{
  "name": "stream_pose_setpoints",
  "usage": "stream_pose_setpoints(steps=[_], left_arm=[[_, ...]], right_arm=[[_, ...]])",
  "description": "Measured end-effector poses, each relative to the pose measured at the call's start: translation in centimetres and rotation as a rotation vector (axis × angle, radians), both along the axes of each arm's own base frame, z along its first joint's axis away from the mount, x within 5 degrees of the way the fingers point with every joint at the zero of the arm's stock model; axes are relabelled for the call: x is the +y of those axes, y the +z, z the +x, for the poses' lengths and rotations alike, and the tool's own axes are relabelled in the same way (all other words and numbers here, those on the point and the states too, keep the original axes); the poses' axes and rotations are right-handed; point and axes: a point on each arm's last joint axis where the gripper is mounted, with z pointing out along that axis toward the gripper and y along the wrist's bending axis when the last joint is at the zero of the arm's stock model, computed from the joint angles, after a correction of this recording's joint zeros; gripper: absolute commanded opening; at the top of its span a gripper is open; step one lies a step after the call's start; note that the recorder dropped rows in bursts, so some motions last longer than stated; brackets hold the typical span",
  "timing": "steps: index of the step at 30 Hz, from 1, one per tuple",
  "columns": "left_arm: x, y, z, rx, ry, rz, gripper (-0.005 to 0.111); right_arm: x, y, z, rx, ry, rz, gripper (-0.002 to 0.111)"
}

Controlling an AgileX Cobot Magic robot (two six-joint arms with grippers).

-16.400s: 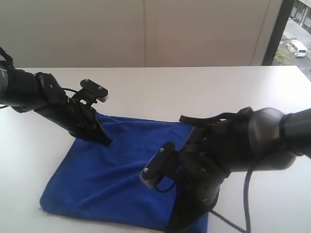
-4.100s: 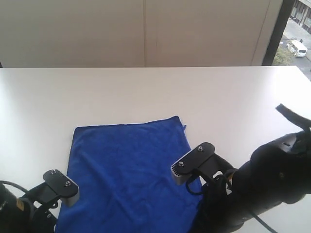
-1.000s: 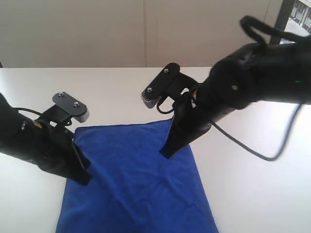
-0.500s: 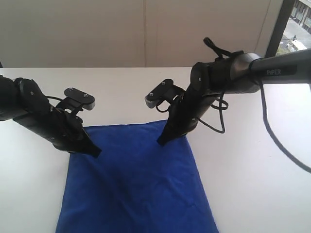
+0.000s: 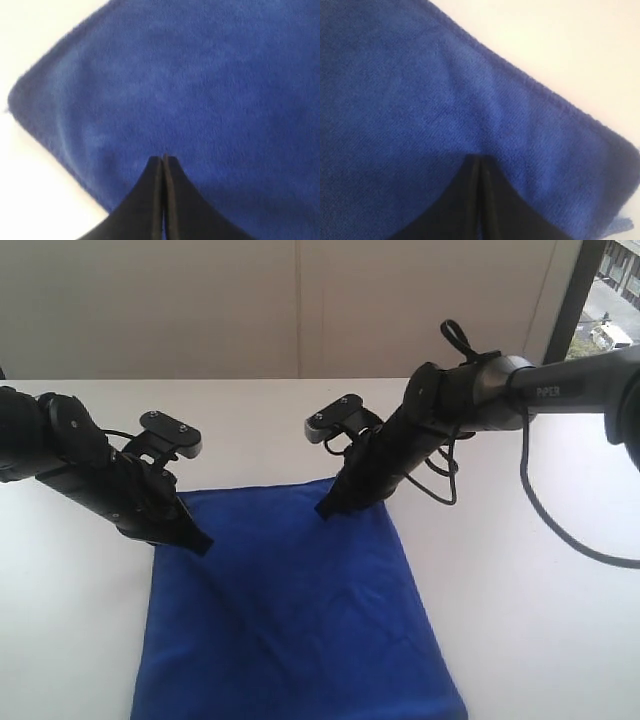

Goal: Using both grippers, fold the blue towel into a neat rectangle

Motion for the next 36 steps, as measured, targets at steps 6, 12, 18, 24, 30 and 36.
stream_pose_setpoints(steps=[6,12,18,24,30,36], left_arm=[[0.0,0.0,0.0,-0.005,-0.014,0.006,0.000],[0.0,-0.1,-0.2,0.011,-0.045,0.016,0.000],[0.2,4.2,-1.9,-0.061,-0.217,0.028,0.000],[0.7,7.5,-6.3,0.049,-0.562,0.047,0.000],[0.6,6.6,-8.6,0.265,-0.810,0.034,0.000],[-1.6,2.6,-11.0,0.231,-0.983,0.118,0.001]], right_arm=[[-2.4,-0.2,1.1,-0.027,-0.115,0.001,0.000],[-3.1,0.0,1.7,-0.060,-0.140,-0.007,0.000],[-3.0,8.5,-0.6,-0.102,0.079,-0.047,0.000],[-2.6,15.0,-8.1,0.069,0.489,-0.115,0.000],[0.5,10.4,-14.6,0.193,0.610,-0.314,0.000],[-0.3,5.6,-17.1,0.247,0.554,-0.453,0.000]])
